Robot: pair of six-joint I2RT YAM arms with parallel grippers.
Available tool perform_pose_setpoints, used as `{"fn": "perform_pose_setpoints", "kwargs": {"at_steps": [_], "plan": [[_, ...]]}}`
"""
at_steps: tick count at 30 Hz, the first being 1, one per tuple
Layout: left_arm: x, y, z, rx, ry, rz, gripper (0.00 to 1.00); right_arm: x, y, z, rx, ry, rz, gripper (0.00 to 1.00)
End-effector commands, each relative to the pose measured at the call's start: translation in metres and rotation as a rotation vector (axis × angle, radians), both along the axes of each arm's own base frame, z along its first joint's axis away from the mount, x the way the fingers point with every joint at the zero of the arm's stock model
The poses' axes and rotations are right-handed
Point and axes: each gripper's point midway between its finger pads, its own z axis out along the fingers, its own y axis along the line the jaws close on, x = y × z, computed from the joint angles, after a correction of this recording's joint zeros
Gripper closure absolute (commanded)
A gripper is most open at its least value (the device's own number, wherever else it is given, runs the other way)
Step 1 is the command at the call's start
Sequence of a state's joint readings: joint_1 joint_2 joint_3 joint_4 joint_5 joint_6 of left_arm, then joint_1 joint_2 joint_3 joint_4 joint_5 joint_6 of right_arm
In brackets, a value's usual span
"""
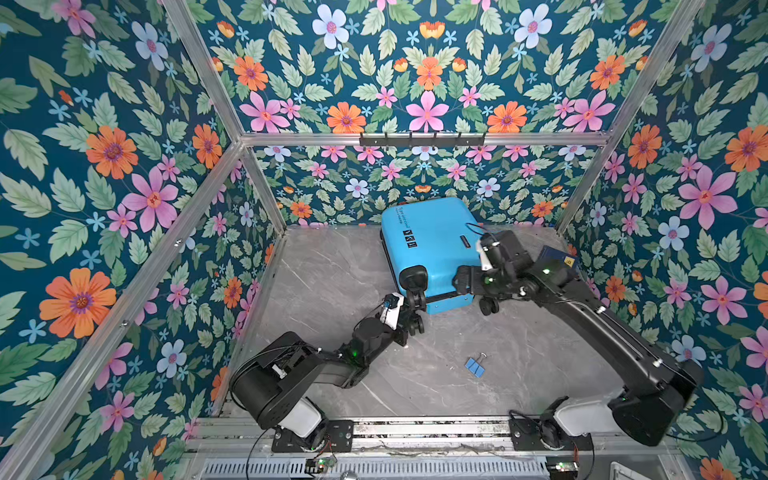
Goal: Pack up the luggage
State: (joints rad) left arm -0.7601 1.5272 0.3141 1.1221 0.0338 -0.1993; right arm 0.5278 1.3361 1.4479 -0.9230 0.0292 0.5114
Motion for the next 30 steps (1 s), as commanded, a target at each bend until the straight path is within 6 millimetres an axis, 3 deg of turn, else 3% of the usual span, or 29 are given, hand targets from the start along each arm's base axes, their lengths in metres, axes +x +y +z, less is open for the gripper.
{"fn": "perform_pose_setpoints", "kwargs": {"at_steps": [1,5,7,16,25,30], "plan": [[0.003,-0.002,0.022,-0.054,-0.062,-0.004,1.0,0.002,-0.043,-0.005,-0.086,-0.026,-0.038,0.01],[0.005,-0.003,0.023,-0.059,-0.064,-0.01,1.0,0.008,-0.088,-0.022,-0.193,0.026,-0.112,0.01],[0.006,-0.004,0.023,-0.062,-0.064,-0.013,1.0,0.014,-0.093,-0.031,-0.212,0.047,-0.111,0.01],[0.006,-0.008,0.025,-0.078,-0.06,-0.03,1.0,0.055,-0.077,-0.053,-0.262,0.066,0.013,0.03],[0.004,-0.005,0.025,-0.075,-0.06,-0.027,1.0,0.082,-0.076,-0.069,-0.246,0.108,0.059,0.23],[0.004,-0.005,0.026,-0.076,-0.061,-0.027,1.0,0.083,-0.07,-0.073,-0.222,0.13,0.088,0.34]]}}
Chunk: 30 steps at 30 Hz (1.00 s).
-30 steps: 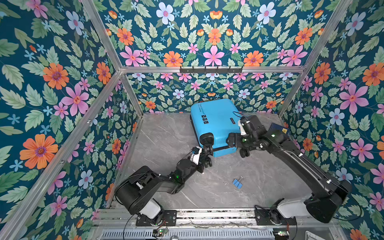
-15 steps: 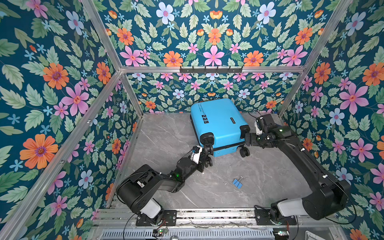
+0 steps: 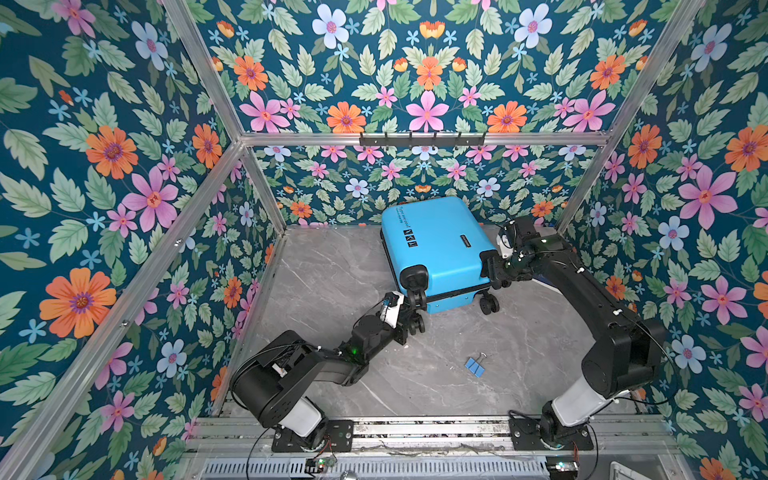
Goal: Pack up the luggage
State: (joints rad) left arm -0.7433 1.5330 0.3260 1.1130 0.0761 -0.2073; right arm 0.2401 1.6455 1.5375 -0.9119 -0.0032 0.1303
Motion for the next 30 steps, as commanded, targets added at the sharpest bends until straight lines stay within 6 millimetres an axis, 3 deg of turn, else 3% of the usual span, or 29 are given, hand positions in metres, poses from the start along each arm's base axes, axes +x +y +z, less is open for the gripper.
{"fn": "perform_pose_setpoints", "kwargs": {"at_steps": [1,2,5,9,10,13,23,30], "plan": [[0.003,-0.003,0.026,-0.067,-0.073,-0.002,1.0,-0.001,0.005,0.001,0.022,0.009,0.031,0.36],[0.003,-0.003,0.027,-0.068,-0.074,-0.002,1.0,0.0,0.007,-0.012,0.018,0.045,0.032,0.39],[0.004,-0.003,0.026,-0.066,-0.074,0.0,1.0,-0.002,0.011,-0.013,0.05,0.054,0.028,0.56],[0.004,-0.002,0.027,-0.063,-0.077,0.008,1.0,-0.005,0.025,-0.009,0.146,0.061,0.018,0.83],[0.005,0.0,0.027,-0.059,-0.078,0.015,1.0,-0.009,0.029,0.004,0.18,0.035,0.013,0.89],[0.004,0.002,0.029,-0.048,-0.084,0.023,1.0,-0.014,0.043,0.01,0.224,0.031,0.003,1.0],[-0.005,0.015,0.046,-0.056,-0.122,0.053,1.0,-0.025,0.087,0.015,0.286,0.029,-0.016,1.0],[-0.013,0.005,0.058,-0.052,-0.148,0.031,1.0,-0.03,0.126,0.01,0.317,0.048,0.018,1.0]]}}
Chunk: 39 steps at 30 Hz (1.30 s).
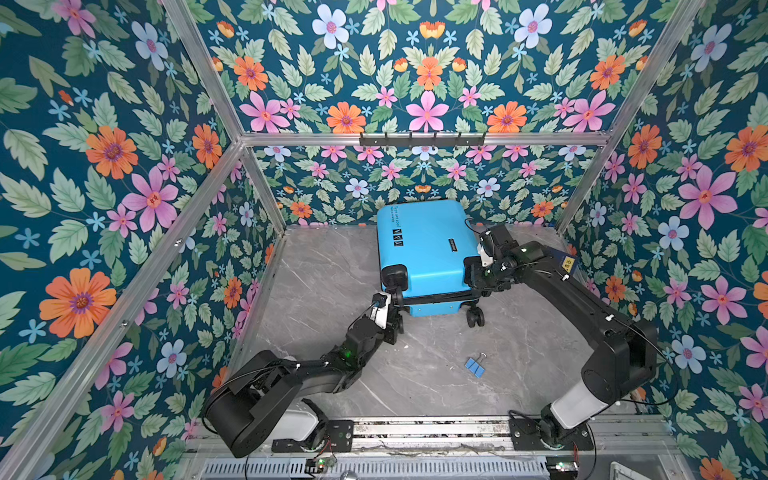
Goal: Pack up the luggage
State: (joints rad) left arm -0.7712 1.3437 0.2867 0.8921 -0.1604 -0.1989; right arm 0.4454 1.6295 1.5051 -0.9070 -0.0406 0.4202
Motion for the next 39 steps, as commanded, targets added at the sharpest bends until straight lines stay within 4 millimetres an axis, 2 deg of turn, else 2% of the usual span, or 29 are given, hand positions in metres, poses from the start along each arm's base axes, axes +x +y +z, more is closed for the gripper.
{"fn": "perform_pose_setpoints", "kwargs": {"at_steps": [1,3,4,5,10,16,20,25,34,39], "plan": [[-0.014,-0.037,0.058,-0.13,-0.166,-0.179,1.0,0.004,0.054,0.016,0.182,-0.031,0.06,1.0],[-0.015,-0.041,0.059,-0.132,-0.166,-0.185,1.0,0.001,0.066,0.024,0.201,-0.043,0.077,1.0],[-0.015,-0.043,0.058,-0.13,-0.165,-0.188,1.0,0.002,0.074,0.014,0.198,-0.019,0.084,1.0],[-0.016,-0.045,0.058,-0.129,-0.165,-0.193,1.0,0.001,0.08,0.016,0.21,-0.016,0.091,1.0],[-0.018,-0.055,0.057,-0.13,-0.166,-0.207,1.0,-0.009,0.108,0.033,0.253,-0.04,0.137,1.0],[-0.024,-0.069,0.064,-0.143,-0.175,-0.241,1.0,-0.019,0.127,0.044,0.314,-0.038,0.17,1.0],[-0.026,-0.073,0.068,-0.143,-0.184,-0.261,1.0,-0.02,0.127,0.046,0.319,-0.045,0.166,1.0],[-0.031,-0.088,0.074,-0.146,-0.185,-0.314,1.0,-0.02,0.133,0.046,0.351,-0.035,0.166,1.0],[-0.039,-0.123,0.087,-0.208,-0.199,-0.374,1.0,-0.028,0.152,0.034,0.387,-0.001,0.176,1.0],[-0.045,-0.146,0.09,-0.258,-0.203,-0.406,1.0,-0.03,0.154,0.028,0.404,0.009,0.165,1.0]]}}
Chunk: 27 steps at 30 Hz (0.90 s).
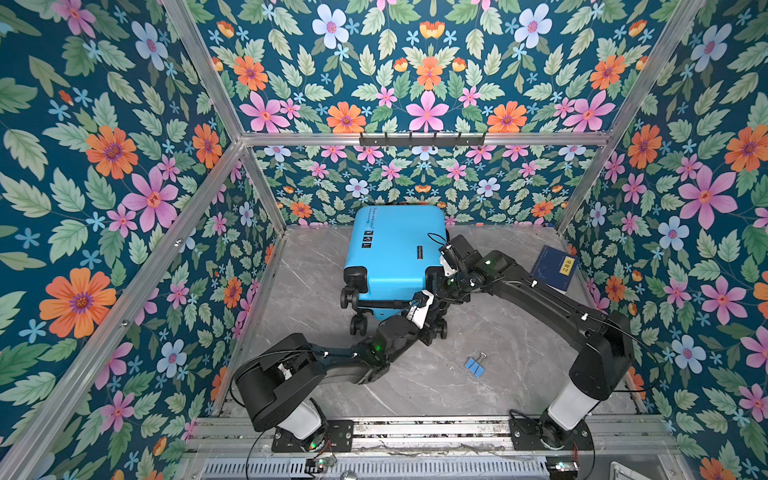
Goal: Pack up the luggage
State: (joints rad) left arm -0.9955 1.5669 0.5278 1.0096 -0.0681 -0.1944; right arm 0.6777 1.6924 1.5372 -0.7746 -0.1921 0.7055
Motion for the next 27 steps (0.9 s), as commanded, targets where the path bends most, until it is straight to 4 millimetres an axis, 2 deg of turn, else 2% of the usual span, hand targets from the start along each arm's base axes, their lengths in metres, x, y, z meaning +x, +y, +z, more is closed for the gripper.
{"fn": "perform_pose_setpoints", "kwargs": {"at_steps": [1,6,10,11,12,13,14,15,17,19,22,25,27], "plan": [[-0.014,-0.023,0.049,-0.18,-0.106,-0.098,1.0,0.006,0.034,0.022,0.15,-0.084,0.095,1.0],[-0.017,-0.042,0.045,-0.224,-0.088,-0.122,1.0,0.004,0.031,0.02,0.145,-0.08,0.086,1.0],[-0.018,-0.034,0.043,-0.218,-0.084,-0.097,1.0,0.003,0.026,0.018,0.121,-0.084,0.08,1.0],[-0.019,-0.03,0.043,-0.209,-0.084,-0.09,0.89,0.002,0.025,0.017,0.115,-0.084,0.079,1.0],[-0.02,-0.025,0.043,-0.201,-0.081,-0.083,0.8,0.002,0.023,0.016,0.108,-0.083,0.078,0.95],[-0.022,-0.02,0.042,-0.192,-0.078,-0.079,0.73,0.0,0.02,0.031,0.125,-0.115,0.078,0.81],[-0.024,-0.015,0.041,-0.179,-0.07,-0.071,0.67,0.0,0.018,0.033,0.122,-0.125,0.076,0.64],[-0.026,-0.01,0.041,-0.17,-0.063,-0.066,0.63,-0.001,0.016,0.034,0.115,-0.132,0.075,0.51],[-0.03,0.001,0.039,-0.137,-0.035,-0.054,0.57,-0.001,0.01,0.041,0.095,-0.161,0.068,0.28],[-0.031,0.011,0.04,-0.102,0.008,-0.029,0.57,-0.001,0.0,0.047,0.064,-0.195,0.056,0.16],[-0.034,0.025,0.048,-0.053,0.087,0.006,0.59,0.0,-0.022,0.054,0.016,-0.236,0.027,0.06],[-0.027,0.049,0.055,0.005,0.173,0.13,0.5,-0.002,-0.047,0.05,0.002,-0.237,-0.013,0.05],[-0.022,0.069,0.06,0.065,0.215,0.227,0.42,-0.005,-0.062,0.043,0.013,-0.224,-0.038,0.09]]}}
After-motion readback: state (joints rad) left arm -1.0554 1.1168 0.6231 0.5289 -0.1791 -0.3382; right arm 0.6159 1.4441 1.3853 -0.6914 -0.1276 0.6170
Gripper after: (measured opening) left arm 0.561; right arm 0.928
